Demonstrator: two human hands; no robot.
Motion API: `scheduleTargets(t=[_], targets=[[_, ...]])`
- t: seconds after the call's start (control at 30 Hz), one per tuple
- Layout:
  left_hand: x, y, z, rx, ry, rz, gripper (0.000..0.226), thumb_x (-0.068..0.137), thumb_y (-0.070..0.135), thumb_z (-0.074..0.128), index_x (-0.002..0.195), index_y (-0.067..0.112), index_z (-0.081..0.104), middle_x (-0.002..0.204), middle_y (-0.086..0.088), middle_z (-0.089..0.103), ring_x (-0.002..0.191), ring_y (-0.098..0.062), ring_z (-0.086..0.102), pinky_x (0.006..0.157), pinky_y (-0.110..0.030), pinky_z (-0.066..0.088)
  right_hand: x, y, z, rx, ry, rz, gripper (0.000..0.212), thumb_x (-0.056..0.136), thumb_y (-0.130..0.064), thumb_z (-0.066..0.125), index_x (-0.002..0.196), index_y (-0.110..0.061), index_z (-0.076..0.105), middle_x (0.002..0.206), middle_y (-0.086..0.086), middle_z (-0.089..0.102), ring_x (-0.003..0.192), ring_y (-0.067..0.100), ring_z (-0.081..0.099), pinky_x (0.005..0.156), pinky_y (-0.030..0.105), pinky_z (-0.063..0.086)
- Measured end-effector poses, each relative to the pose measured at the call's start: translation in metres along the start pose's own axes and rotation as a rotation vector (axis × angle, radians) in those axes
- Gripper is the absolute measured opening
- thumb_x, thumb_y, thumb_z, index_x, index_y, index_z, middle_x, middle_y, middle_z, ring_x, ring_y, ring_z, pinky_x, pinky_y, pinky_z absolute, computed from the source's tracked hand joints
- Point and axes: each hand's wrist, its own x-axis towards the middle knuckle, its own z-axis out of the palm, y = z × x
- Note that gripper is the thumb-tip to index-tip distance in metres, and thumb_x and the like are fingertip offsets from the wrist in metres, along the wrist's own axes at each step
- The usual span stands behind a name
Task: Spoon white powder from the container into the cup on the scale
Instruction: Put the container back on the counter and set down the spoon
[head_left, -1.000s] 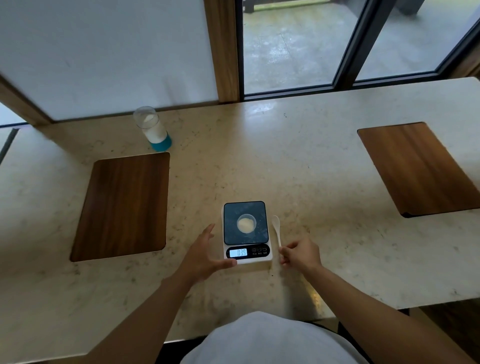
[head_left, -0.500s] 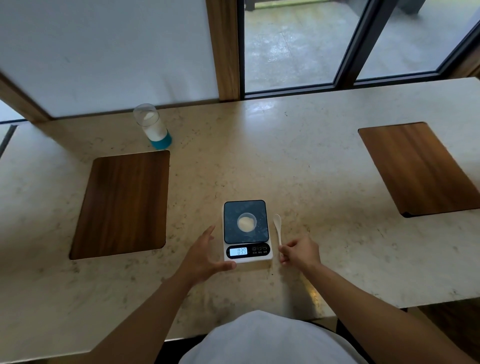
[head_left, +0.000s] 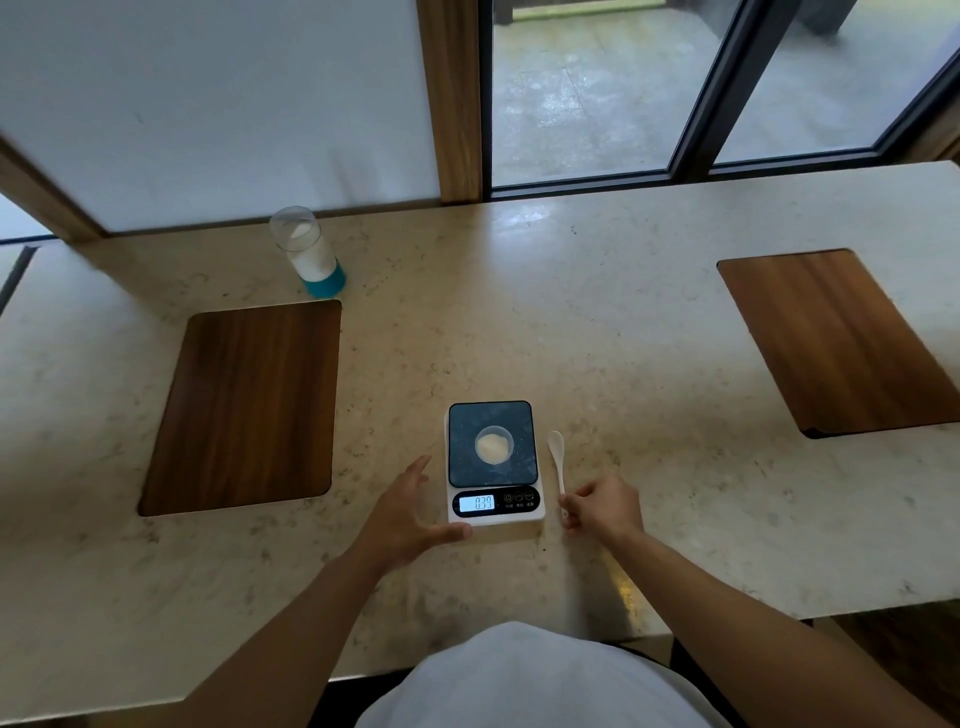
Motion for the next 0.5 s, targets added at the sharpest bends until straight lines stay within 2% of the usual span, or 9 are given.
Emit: scheduleTargets(t=[0.5], targets=[[-0.0039,-0.0019,0.0006,0.017,-0.001,-0.024,0.133,0.040,0.085,0.075,0.150,0.033,0.022,0.154,-0.002,0.037,0.134,-0.021,0.043,0.106,-0.041,0.039,0.0034,0.0035,0.0050,-0.079,0.013,0.001,0.029,0.083,-0.028,0.077,0.057,-0.014,0.076,0.053,-0.002,0.071,0.057,0.011,0.069,0.072,0.039,0.061]])
